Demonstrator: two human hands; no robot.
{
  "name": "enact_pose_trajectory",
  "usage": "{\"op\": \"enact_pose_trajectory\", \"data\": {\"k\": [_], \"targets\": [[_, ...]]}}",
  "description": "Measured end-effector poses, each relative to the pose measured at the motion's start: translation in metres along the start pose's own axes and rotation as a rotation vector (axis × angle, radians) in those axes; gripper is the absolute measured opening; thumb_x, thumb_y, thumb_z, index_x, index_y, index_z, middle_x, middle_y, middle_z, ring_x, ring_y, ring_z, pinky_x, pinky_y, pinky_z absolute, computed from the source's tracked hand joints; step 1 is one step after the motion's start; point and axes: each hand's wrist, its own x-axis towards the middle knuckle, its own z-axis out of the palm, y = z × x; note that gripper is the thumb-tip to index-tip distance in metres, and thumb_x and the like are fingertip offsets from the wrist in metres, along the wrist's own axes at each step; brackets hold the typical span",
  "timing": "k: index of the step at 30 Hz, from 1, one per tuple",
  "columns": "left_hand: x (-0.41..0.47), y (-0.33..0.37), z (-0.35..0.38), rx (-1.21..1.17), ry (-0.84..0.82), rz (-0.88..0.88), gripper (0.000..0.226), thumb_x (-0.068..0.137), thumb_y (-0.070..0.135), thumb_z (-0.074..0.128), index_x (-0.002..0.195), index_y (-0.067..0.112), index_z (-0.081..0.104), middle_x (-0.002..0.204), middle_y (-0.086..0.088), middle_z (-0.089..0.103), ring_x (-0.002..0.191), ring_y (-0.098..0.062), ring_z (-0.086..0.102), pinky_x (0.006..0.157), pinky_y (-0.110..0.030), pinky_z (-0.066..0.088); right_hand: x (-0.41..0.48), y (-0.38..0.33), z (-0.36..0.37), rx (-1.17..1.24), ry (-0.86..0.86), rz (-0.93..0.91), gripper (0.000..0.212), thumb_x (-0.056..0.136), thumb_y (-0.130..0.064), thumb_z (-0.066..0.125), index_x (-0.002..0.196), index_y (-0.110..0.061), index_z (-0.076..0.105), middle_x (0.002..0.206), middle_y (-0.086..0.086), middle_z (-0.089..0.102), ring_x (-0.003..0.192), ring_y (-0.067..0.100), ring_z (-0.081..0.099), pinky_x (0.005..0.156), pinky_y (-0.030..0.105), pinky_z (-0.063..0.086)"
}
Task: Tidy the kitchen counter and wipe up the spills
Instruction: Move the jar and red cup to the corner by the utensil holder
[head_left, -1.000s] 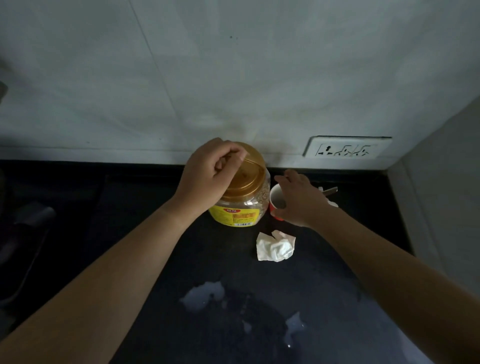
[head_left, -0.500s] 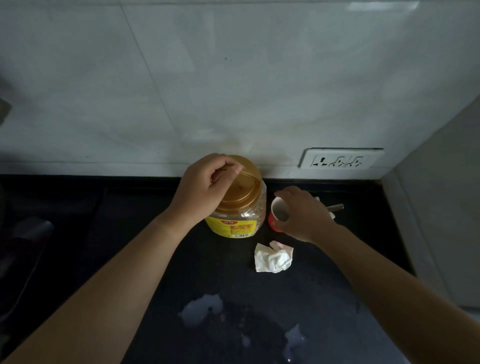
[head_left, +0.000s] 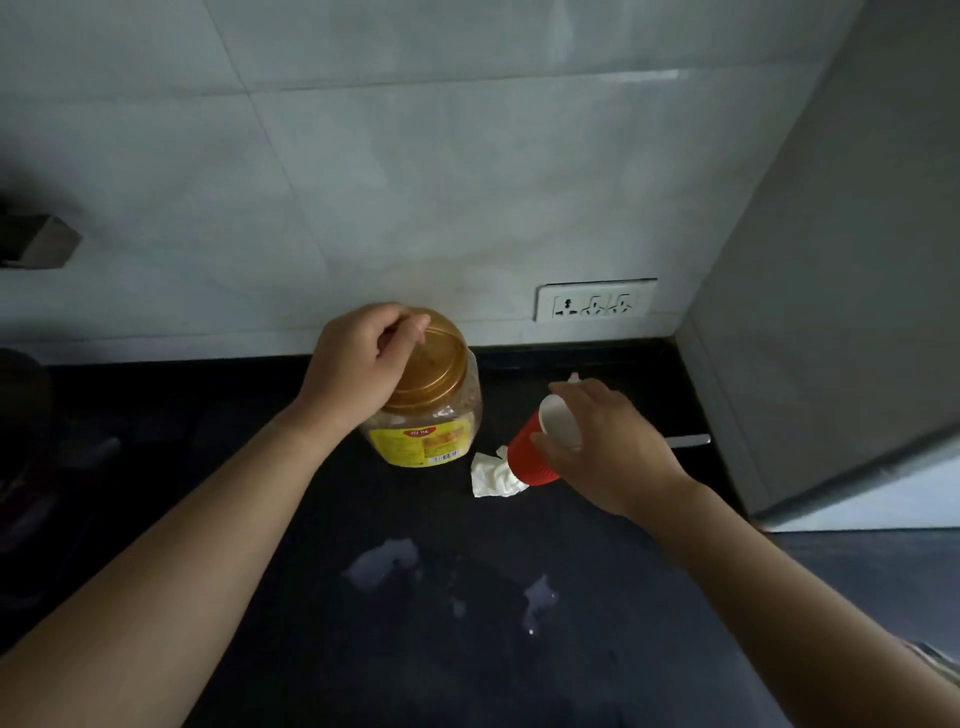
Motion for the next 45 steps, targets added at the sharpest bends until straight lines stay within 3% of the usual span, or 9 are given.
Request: {"op": "enact_pose_trajectory", "data": {"k": [4, 13, 18, 25, 33, 36, 40, 43, 45], "targets": [[-0.040, 0.031, -0.026, -0.038, 0.101, 0.000, 0.025, 0.093, 0.031, 0.051, 0.076, 0.018, 0.063, 0.071, 0.014, 0.060, 0.071, 0.008, 0.056, 0.061, -0.003, 0.036, -0.049, -0.004, -0.004, -0.001, 0.024, -0.009, 0.059, 0.083, -0.050, 0.051, 0.134, -0.022, 0.038, 0.135, 0.002, 0.045, 0.118, 0.024, 0.044, 0.090, 0.035, 0.045], [-0.166, 0.076, -0.039, -0.104, 0.151, -0.092, 0.032, 0.090, 0.041, 0.044, 0.073, 0.020, 0.060, 0.068, 0.008, 0.061, 0.074, -0.007, 0.059, 0.061, -0.008, 0.041, -0.143, -0.012, 0.008, 0.012, -0.041, -0.065, 0.063, 0.081, -0.051, 0.054, 0.136, -0.027, 0.036, 0.135, -0.007, 0.043, 0.119, 0.016, 0.042, 0.089, 0.029, 0.044], [-0.214, 0.094, -0.055, -0.118, 0.032, -0.089, 0.026, 0.087, 0.043, 0.046, 0.072, 0.028, 0.060, 0.078, 0.014, 0.063, 0.073, -0.001, 0.060, 0.060, -0.005, 0.040, -0.188, -0.019, 0.014, 0.028, -0.091, -0.104, 0.067, 0.078, -0.057, 0.056, 0.136, -0.033, 0.034, 0.135, -0.013, 0.039, 0.118, 0.010, 0.040, 0.083, 0.020, 0.037], [-0.295, 0.088, -0.075, -0.167, -0.012, -0.172, 0.028, 0.083, 0.049, 0.049, 0.078, 0.029, 0.067, 0.084, 0.018, 0.068, 0.083, 0.000, 0.063, 0.067, -0.006, 0.043, -0.240, -0.048, 0.036, 0.018, -0.124, -0.146, 0.067, 0.076, -0.059, 0.055, 0.134, -0.031, 0.037, 0.134, -0.011, 0.042, 0.116, 0.012, 0.042, 0.084, 0.020, 0.038], [-0.415, 0.073, -0.134, -0.203, 0.055, -0.309, 0.021, 0.083, 0.044, 0.052, 0.076, 0.030, 0.065, 0.083, 0.022, 0.067, 0.083, 0.004, 0.062, 0.065, -0.005, 0.042, -0.335, -0.117, 0.082, 0.012, -0.212, -0.198, 0.069, 0.076, -0.063, 0.051, 0.137, -0.036, 0.031, 0.137, -0.018, 0.037, 0.119, 0.006, 0.039, 0.089, 0.020, 0.041], [-0.481, 0.061, -0.158, -0.211, 0.081, -0.416, 0.021, 0.083, 0.049, 0.051, 0.081, 0.033, 0.064, 0.089, 0.028, 0.065, 0.089, 0.012, 0.058, 0.067, -0.002, 0.041, -0.373, -0.151, 0.106, 0.005, -0.279, -0.187, 0.068, 0.077, -0.058, 0.057, 0.136, -0.037, 0.030, 0.137, -0.017, 0.036, 0.118, 0.005, 0.039, 0.090, 0.021, 0.041], [-0.573, 0.041, -0.183, -0.178, 0.153, -0.588, 0.019, 0.080, 0.054, 0.048, 0.086, 0.039, 0.058, 0.081, 0.027, 0.061, 0.089, 0.023, 0.050, 0.068, 0.001, 0.041, -0.415, -0.201, 0.142, -0.005, -0.394, -0.269, 0.068, 0.075, -0.056, 0.062, 0.134, -0.038, 0.033, 0.136, -0.016, 0.039, 0.114, 0.006, 0.042, 0.092, 0.023, 0.043], [-0.636, 0.031, -0.200, -0.098, 0.179, -0.671, 0.028, 0.078, 0.058, 0.045, 0.092, 0.037, 0.058, 0.083, 0.029, 0.058, 0.091, 0.019, 0.051, 0.066, -0.002, 0.044, -0.437, -0.239, 0.171, -0.011, -0.504, -0.353, 0.067, 0.074, -0.054, 0.065, 0.132, -0.036, 0.035, 0.134, -0.015, 0.042, 0.110, 0.005, 0.042, 0.093, 0.025, 0.042], [-0.671, 0.028, -0.213, -0.053, 0.198, -0.721, 0.037, 0.076, 0.063, 0.038, 0.088, 0.036, 0.058, 0.078, 0.023, 0.060, 0.086, 0.006, 0.057, 0.062, -0.008, 0.046, -0.447, -0.265, 0.191, -0.014, -0.574, -0.419, 0.067, 0.073, -0.055, 0.065, 0.131, -0.035, 0.036, 0.132, -0.014, 0.043, 0.108, 0.005, 0.042, 0.092, 0.026, 0.043]]}}
